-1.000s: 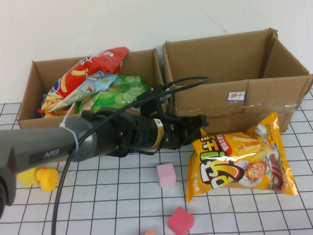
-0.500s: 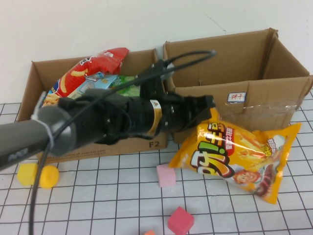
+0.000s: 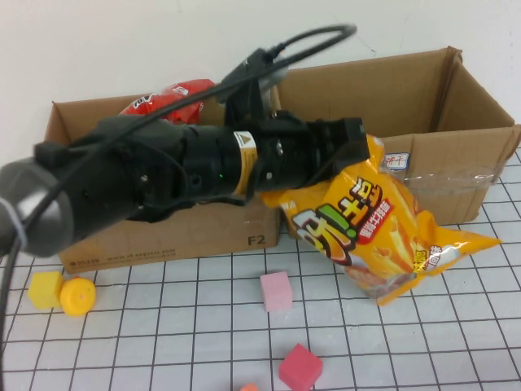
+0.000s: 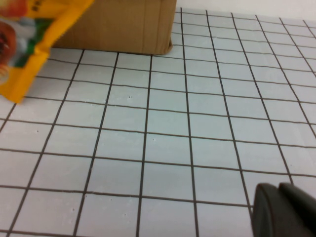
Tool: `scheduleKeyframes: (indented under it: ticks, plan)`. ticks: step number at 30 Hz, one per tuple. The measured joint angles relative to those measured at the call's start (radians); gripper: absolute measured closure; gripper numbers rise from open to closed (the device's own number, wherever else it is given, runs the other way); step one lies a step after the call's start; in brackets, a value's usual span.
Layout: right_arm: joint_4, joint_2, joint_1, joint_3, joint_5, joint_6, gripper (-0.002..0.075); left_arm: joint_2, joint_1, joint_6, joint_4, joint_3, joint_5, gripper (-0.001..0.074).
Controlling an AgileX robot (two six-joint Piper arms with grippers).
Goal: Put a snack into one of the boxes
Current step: Pick up the potato chip, then place the potato chip in the potato chip box
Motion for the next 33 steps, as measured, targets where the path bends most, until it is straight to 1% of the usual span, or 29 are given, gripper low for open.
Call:
scheduleKeyframes:
  ticks: [6, 15, 22, 29, 33]
  plan:
    - [0.000, 0.000, 0.000, 0.000, 0.000, 0.000, 0.0727, -0.034, 0.052, 0.010, -0.102, 0.000, -0.099, 0.0734]
    - [0.000, 0.000, 0.000, 0.000, 0.000, 0.000, 0.0727, -0.040, 0.181, 0.062, -0.274, 0.000, -0.281, 0.0734]
    - [0.000, 0.000, 0.000, 0.000, 0.000, 0.000, 0.0727, -0.040, 0.309, 0.112, -0.439, 0.000, -0.375, 0.0734]
    - [0.000, 0.000, 0.000, 0.000, 0.000, 0.000, 0.0727, -0.040, 0.443, 0.131, -0.547, 0.000, -0.463, 0.0734]
    - [0.000, 0.000, 0.000, 0.000, 0.000, 0.000, 0.0727, -0.040, 0.520, 0.150, -0.576, -0.004, -0.469, 0.0734]
